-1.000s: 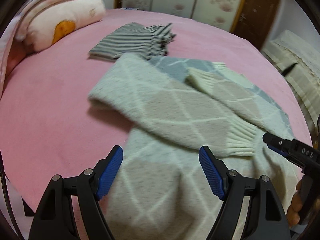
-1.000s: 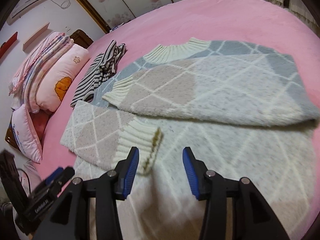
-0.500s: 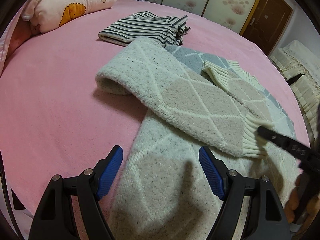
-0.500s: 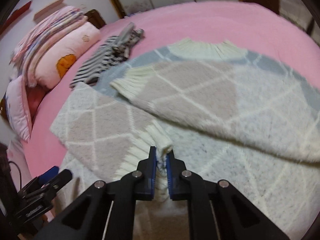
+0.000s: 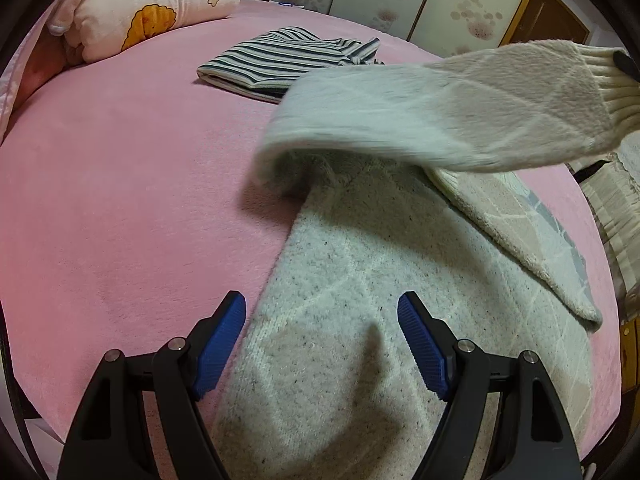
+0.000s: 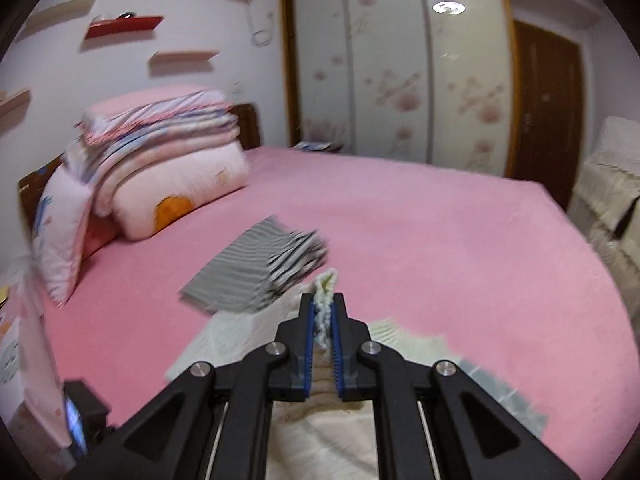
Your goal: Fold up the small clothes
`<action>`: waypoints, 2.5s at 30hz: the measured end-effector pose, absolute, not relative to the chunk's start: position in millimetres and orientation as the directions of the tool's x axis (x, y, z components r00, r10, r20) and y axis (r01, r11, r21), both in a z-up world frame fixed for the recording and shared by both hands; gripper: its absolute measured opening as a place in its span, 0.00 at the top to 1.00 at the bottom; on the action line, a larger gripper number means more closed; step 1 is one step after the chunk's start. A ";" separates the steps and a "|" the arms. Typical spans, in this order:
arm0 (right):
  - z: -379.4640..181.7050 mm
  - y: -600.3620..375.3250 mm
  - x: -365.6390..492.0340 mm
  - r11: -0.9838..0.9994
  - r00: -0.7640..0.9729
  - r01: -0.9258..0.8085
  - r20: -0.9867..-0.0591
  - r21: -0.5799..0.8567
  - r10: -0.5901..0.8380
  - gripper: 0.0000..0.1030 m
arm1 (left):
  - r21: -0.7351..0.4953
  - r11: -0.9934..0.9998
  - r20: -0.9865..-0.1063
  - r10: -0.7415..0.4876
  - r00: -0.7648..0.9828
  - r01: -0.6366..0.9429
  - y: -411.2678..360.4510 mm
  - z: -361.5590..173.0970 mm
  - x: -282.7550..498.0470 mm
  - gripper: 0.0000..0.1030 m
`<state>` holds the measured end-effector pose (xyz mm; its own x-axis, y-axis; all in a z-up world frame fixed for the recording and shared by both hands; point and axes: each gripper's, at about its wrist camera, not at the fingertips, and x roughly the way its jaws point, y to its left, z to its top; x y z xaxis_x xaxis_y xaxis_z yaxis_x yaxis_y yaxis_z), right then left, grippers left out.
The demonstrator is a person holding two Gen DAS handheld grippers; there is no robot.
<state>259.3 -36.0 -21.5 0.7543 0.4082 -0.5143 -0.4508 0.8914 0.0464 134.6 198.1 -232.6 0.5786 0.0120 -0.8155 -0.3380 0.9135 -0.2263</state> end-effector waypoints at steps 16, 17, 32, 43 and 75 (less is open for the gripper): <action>-167.9 -176.3 349.5 0.994 0.604 -0.031 -0.790 0.109 0.106 0.93 | -0.205 0.922 -0.830 0.014 0.557 -0.328 193.3 -241.2 152.6 0.25; -178.7 -180.2 351.2 0.993 0.579 -0.010 -0.809 0.116 0.101 0.92 | -0.200 0.924 -0.831 0.016 0.556 -0.327 192.6 -241.7 154.3 0.25; -206.3 -238.7 326.0 0.898 0.482 0.128 -0.818 0.420 0.314 0.61 | -0.085 0.933 -0.835 0.126 0.536 -0.351 190.0 -255.9 210.9 0.25; -214.9 -217.0 327.7 0.929 0.491 0.101 -0.830 0.355 0.264 0.88 | -0.223 0.839 -0.835 0.098 0.541 -0.496 227.1 -259.5 225.8 0.47; -180.2 -209.5 234.1 0.976 0.560 0.031 -0.812 0.216 0.162 0.81 | -0.240 0.837 -0.835 0.081 0.545 -0.492 228.3 -220.7 180.9 0.24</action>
